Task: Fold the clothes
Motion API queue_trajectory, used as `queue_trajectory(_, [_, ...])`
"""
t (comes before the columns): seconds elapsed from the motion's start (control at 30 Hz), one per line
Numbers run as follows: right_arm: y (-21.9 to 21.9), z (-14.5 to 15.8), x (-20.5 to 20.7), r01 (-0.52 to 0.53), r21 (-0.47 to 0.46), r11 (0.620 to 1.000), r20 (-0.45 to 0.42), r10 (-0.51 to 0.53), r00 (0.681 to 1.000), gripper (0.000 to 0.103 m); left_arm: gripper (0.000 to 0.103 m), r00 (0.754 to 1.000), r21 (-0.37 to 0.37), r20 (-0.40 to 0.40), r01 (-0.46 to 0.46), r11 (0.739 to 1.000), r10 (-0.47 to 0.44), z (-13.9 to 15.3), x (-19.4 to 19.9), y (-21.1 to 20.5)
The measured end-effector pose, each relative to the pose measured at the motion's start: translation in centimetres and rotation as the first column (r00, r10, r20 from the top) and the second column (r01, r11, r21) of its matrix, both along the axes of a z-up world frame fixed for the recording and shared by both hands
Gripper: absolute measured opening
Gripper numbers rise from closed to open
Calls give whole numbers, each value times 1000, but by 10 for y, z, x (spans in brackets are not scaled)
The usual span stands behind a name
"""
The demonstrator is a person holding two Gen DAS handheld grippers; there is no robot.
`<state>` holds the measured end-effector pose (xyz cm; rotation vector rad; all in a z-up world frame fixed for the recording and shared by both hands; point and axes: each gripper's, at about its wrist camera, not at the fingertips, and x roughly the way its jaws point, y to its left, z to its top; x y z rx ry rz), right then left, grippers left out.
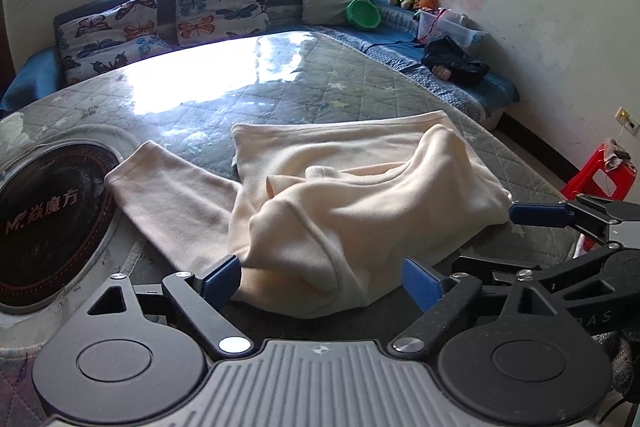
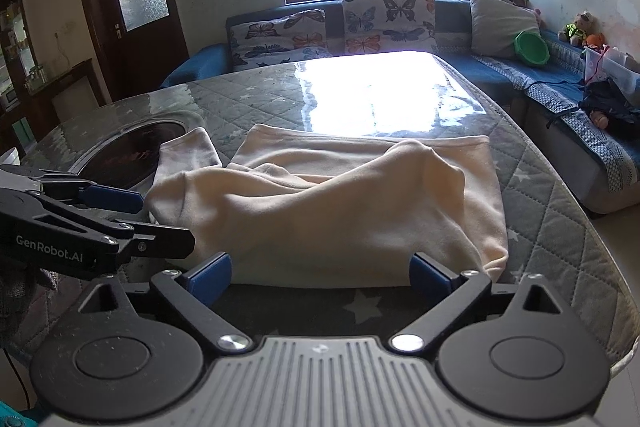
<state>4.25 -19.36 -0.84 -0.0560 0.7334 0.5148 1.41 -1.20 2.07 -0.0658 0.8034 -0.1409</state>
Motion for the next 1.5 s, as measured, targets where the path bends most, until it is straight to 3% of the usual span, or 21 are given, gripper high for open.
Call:
queue_trajectory(0.83, [0,1,-2,6,-19,1000,0,-6,1000,103,102,999,76,-35,-36,996,39,-11,-1,-8])
queue_trajectory(1.5, [1,-1,13,13,-37,999,-18,-14,1000,103,103,997,92,-51,-44,995,49,-10,11,-6])
